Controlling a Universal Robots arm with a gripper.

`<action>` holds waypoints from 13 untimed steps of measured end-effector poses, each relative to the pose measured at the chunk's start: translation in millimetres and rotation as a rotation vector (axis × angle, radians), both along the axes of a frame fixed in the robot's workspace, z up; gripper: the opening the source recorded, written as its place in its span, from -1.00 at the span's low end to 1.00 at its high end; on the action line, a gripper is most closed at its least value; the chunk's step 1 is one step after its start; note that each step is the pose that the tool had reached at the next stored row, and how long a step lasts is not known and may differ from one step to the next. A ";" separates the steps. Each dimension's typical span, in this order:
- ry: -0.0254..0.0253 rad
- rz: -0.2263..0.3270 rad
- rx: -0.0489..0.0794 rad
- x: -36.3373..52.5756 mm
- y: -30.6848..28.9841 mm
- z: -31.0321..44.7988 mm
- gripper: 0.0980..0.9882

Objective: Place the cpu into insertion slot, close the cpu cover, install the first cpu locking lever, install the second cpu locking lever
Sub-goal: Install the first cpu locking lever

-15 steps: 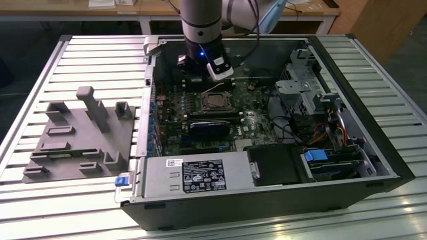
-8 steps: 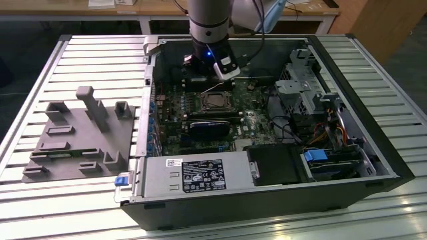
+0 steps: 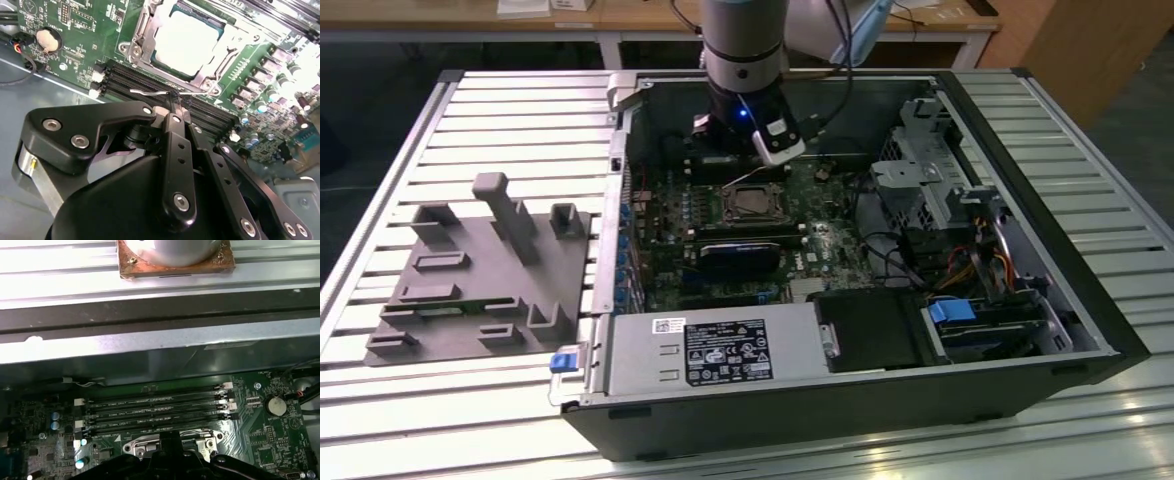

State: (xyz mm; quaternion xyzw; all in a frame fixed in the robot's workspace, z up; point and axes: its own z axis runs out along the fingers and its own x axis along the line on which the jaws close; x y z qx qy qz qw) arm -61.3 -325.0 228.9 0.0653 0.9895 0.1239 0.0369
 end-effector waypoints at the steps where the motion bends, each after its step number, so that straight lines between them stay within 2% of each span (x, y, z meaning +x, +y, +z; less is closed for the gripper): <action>1: -0.0036 0.000 0.000 0.0 0.0 -0.9 -0.99; 2: -0.0069 0.000 0.000 0.0 0.0 -1.8 -0.99; 4: -0.0090 0.000 0.000 0.9 0.0 -3.7 -0.99; 8: -0.0090 0.000 0.000 4.4 1.2 -5.7 -0.99; 13: -0.0090 0.000 0.000 5.9 7.2 -7.6 -0.99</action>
